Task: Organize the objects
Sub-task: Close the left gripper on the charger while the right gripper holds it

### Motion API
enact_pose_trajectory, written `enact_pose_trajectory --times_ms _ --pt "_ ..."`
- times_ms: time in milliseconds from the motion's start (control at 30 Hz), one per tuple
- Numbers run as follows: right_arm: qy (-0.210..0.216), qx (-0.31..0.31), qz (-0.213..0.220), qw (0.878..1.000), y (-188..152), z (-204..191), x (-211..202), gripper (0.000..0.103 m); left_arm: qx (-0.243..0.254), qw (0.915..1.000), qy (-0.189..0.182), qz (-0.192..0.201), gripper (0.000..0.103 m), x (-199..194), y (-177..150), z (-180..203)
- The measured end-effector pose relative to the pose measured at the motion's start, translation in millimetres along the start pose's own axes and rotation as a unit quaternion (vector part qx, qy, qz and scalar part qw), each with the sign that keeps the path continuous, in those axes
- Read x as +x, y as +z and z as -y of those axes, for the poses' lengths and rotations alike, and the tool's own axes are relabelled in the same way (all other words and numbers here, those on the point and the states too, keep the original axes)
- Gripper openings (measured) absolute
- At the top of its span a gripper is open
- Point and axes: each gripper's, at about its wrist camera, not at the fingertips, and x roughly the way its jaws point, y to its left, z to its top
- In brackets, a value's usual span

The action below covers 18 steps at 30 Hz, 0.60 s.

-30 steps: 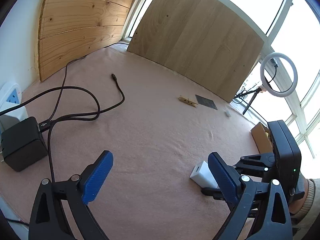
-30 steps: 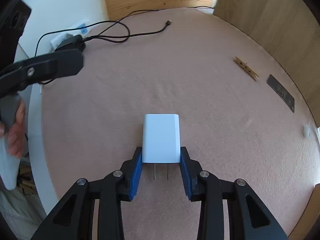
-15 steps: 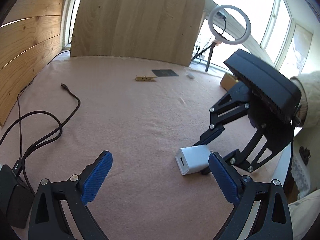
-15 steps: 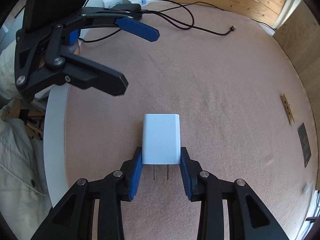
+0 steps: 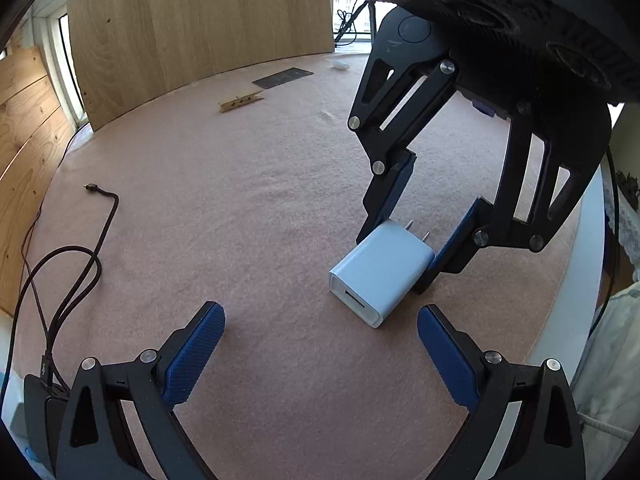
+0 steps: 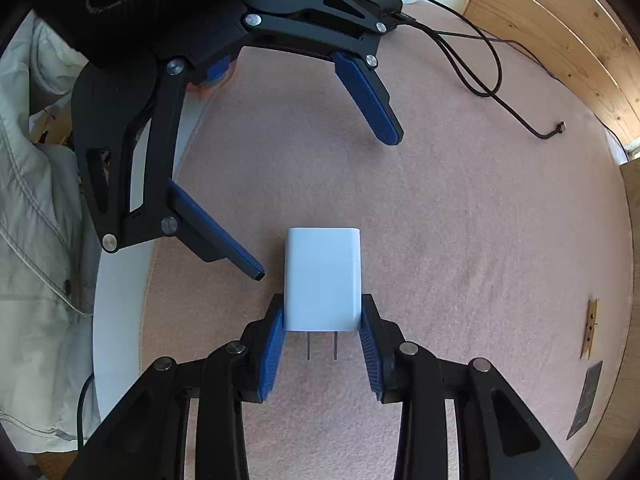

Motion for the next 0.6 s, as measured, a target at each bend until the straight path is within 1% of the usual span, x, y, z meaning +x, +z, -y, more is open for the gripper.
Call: enact_pose_trajectory --times_ms 100,267,367,467,600 --pt "-0.004 -0.005 0.008 1.000 -1 -4 0 0.032 0.008 1.0000 -0.004 -0.005 0.099 -3 -12 1" --pt "0.000 -0.008 0.031 0.999 -10 -13 -3 0.032 0.005 0.9998 -0.018 0.010 0.099 -11 -23 0" --pt "0.002 -0.014 0.049 0.999 -16 -17 -4 0.032 0.022 0.9996 -0.015 0.006 0.099 -11 -24 7" --pt "0.010 -0.033 0.061 0.998 -24 -18 -5 0.032 0.038 0.9987 -0.031 0.010 0.099 -12 -24 15" --pt "0.029 -0.060 0.069 0.995 -32 -13 -7 0.032 0.064 0.9970 -0.042 0.010 0.098 -11 -22 25"
